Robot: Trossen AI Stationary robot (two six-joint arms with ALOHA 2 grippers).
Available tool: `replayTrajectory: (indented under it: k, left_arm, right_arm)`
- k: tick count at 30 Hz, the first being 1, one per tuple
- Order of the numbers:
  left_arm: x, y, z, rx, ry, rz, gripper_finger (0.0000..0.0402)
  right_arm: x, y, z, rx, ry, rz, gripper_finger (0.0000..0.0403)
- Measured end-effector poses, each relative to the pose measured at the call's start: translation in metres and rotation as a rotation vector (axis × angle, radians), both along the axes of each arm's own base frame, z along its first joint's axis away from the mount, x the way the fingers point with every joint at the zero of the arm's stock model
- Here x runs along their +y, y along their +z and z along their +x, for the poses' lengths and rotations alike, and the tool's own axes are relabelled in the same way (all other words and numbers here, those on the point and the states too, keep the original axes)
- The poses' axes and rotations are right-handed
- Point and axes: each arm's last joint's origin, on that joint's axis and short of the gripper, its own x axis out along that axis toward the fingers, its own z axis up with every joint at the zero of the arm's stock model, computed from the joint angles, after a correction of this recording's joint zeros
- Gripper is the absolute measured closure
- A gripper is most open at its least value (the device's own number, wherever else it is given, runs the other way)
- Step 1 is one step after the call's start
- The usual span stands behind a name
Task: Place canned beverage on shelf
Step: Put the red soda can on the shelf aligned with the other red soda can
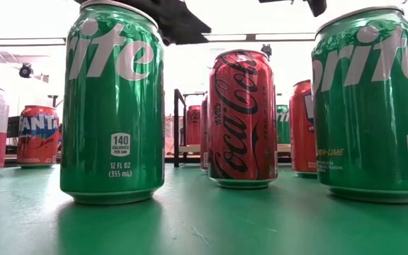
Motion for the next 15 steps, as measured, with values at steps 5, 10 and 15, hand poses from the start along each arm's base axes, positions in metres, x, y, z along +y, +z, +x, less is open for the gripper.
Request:
replayTrajectory:
  k: [5, 10, 15]
  left_arm:
    - [-0.023, 0.005, -0.037, -0.097, -0.016, 0.023, 0.0115]
    - [-0.034, 0.01, -0.069, -0.202, -0.033, 0.041, 0.0123]
    - [-0.038, 0.012, -0.093, -0.254, -0.032, 0.046, 0.0123]
  right_arm:
    - [-0.011, 0.003, 0.008, 0.02, -0.04, 0.011, 0.0394]
    - [-0.027, 0.008, 0.022, 0.046, -0.045, 0.02, 0.0394]
    - [-0.047, 0.013, 0.034, 0.113, -0.086, 0.042, 0.0394]
